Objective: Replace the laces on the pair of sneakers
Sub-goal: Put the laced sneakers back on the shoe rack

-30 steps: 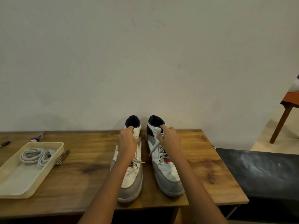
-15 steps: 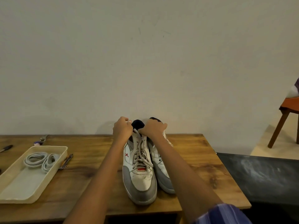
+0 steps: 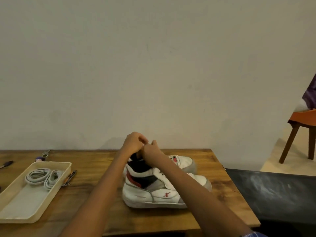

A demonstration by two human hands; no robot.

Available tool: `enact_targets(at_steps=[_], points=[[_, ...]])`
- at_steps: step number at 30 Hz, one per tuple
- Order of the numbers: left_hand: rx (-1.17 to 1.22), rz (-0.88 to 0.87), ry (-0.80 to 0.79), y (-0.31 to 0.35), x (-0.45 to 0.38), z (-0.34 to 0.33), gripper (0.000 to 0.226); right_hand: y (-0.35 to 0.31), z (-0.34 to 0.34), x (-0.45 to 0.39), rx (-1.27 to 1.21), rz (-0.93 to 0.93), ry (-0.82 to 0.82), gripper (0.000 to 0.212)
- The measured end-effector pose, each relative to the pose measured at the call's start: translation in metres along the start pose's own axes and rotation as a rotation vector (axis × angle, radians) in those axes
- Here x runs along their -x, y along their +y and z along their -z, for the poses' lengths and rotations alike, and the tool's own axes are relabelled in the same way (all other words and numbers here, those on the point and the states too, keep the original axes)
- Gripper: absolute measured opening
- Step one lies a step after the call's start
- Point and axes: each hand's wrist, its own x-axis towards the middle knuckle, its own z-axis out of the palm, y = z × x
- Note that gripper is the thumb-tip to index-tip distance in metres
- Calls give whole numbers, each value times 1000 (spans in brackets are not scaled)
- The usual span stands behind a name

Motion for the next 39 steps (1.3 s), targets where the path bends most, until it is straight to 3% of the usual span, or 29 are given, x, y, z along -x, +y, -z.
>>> enact_targets(at_steps=[3,6,10,12,14,16,18,20,23,28,30,33,35,37,39], points=[[-261,-15,-193,8,15,2,22,12,-6,29,-42,45,41,28],[-360,-24,-331,22,33,-9,18,33,-13,62,-45,7,37,26],[-467,-101,-374,56,62,-33,25,60,-29,101,-267,-50,132,22],[-510,-153,-374,71,79,-47,34,62,-28,117,-452,-141,301,24],[-509,-152,-461,80,90,-62,43,57,-25,132,-400,-366,400,27],[-555,-97,-524,87,101,-71,48,52,-29,145,-299,-641,253,29],[-703,-79,-551,91,109,-75,48,53,-38,157,-332,-741,-22,49],[-848,-120,-545,92,117,-77,42,59,-45,164,-403,-614,-200,62],[-900,-204,-489,84,124,-80,33,65,-46,177,-598,-502,-218,60],[-787,-341,-310,74,134,-86,20,50,-49,185,-401,-480,63,27],[-764,-382,-276,75,140,-91,15,48,-52,188,-448,-530,161,35],[-685,-432,-241,84,143,-107,21,67,-49,203,-592,-570,152,26],[-613,-458,-212,102,148,-121,26,89,-43,219,-657,-598,195,31],[-558,-510,-175,131,154,-137,26,118,-35,239,-651,-654,281,46],[-497,-552,-166,164,158,-152,24,149,-27,259,-580,-726,283,45]])
